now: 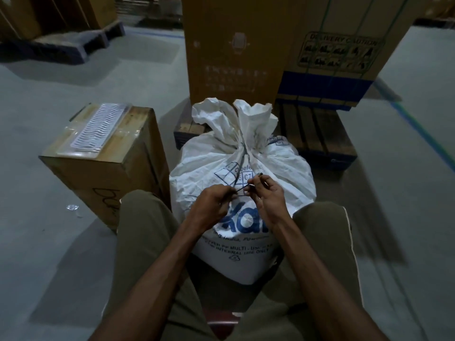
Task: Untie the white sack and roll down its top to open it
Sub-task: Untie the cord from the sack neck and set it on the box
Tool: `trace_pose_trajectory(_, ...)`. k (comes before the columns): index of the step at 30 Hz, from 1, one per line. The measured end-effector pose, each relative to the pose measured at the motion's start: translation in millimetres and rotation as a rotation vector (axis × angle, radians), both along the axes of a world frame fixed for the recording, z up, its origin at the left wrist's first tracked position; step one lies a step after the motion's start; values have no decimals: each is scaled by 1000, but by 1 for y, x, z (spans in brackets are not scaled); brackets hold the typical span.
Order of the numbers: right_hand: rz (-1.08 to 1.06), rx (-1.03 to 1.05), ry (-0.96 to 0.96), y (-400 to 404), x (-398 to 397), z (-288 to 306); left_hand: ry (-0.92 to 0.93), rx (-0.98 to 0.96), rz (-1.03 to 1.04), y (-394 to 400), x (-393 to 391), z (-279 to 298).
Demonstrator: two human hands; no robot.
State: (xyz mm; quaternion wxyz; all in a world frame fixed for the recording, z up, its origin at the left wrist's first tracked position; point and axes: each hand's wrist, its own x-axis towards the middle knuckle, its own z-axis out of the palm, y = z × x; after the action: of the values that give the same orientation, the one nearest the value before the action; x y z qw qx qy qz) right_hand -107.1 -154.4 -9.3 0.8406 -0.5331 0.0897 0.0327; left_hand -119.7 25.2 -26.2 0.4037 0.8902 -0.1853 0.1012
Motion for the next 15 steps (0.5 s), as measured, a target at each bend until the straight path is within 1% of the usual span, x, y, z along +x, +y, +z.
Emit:
trace_pose_trajectory(4,-30,90,46,32,31,9,-35,4,107,34,14,20)
trace_pose_trajectory(7,-36,76,17,63,60,21,-70,11,169,68,30,31)
trace_pose_trajectory(10,25,60,-12,100,88,37,-87,-26,298,107,42,43)
trace_pose_trajectory(12,81,2,-33,129,102,48,-56,-3,381,132,49,51)
trace_pose_trajectory(15,192,-217,-151,175,119,61,-45,-4,501,169,58,62)
